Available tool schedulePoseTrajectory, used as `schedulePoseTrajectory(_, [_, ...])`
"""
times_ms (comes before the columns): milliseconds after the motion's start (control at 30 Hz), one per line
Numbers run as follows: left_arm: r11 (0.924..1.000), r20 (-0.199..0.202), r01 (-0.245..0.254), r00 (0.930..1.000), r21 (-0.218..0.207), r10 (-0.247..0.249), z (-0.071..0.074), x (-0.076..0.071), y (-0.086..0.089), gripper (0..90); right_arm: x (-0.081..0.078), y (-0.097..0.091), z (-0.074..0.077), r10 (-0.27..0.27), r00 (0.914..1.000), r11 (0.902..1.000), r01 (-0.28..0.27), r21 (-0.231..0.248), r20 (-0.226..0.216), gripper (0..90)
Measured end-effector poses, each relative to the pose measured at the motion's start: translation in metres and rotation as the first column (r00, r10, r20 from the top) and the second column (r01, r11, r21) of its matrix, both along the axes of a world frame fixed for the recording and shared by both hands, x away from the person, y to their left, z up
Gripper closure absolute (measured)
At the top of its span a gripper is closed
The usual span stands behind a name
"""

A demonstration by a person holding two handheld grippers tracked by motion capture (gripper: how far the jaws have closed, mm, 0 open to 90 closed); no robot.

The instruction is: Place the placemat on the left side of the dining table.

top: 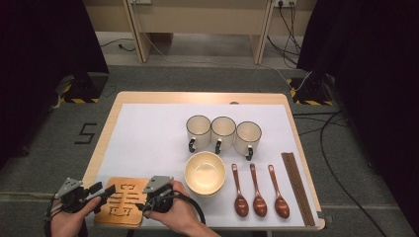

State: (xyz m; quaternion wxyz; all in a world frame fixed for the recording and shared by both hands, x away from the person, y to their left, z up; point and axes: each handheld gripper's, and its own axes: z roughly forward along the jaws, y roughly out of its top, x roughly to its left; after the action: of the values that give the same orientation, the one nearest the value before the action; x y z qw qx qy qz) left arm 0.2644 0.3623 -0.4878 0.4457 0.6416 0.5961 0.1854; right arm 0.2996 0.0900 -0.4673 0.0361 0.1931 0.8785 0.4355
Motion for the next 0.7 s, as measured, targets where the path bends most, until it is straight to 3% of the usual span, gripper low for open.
schedulePoseTrajectory(400, [0.9999, -0.014, -0.001, 0.9999, -0.015, 0.001, -0.003, -0.002, 0.001, 37.2, 0.002, 0.007, -0.015, 0.006, 0.9975, 1.0000, -0.005, 0.005, -0.071, 41.3])
schedulePoseTrajectory(700, [0.9996, -0.033, 0.001, 0.9995, -0.027, -0.002, -0.005, -0.001, 0.002, 38.3, 0.004, 0.013, -0.021, 0.018, 0.9967, 0.9998, -0.018, -0.001, -0.079, 40.8])
